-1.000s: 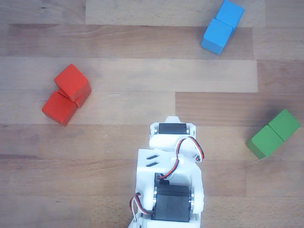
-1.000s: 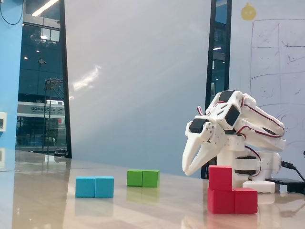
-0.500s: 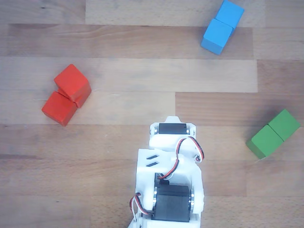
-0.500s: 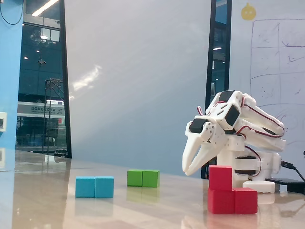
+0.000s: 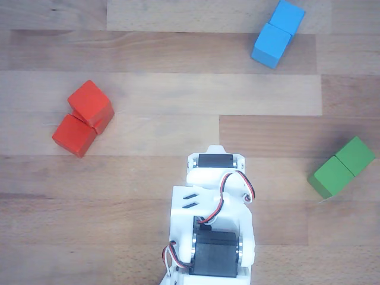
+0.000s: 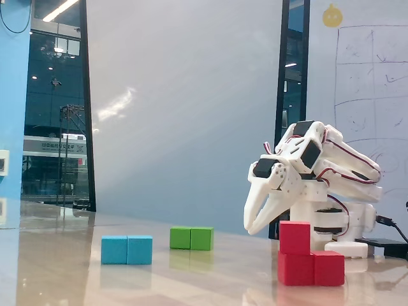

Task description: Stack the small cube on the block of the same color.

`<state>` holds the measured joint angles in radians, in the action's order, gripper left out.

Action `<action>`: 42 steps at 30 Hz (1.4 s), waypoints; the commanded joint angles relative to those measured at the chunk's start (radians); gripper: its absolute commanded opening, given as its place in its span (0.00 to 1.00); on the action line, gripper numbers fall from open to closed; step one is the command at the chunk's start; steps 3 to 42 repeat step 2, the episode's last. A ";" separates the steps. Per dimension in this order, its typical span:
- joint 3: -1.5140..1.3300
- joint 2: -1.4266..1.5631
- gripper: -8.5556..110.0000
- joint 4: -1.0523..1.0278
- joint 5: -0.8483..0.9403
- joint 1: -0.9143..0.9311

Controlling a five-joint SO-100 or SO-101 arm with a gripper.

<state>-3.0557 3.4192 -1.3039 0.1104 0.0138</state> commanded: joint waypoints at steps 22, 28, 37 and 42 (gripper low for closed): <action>0.009 0.029 0.07 -0.006 0.002 0.005; 0.009 0.029 0.07 -0.006 0.002 0.005; 0.009 0.029 0.07 -0.006 0.002 0.005; 0.009 0.029 0.07 -0.006 0.002 0.005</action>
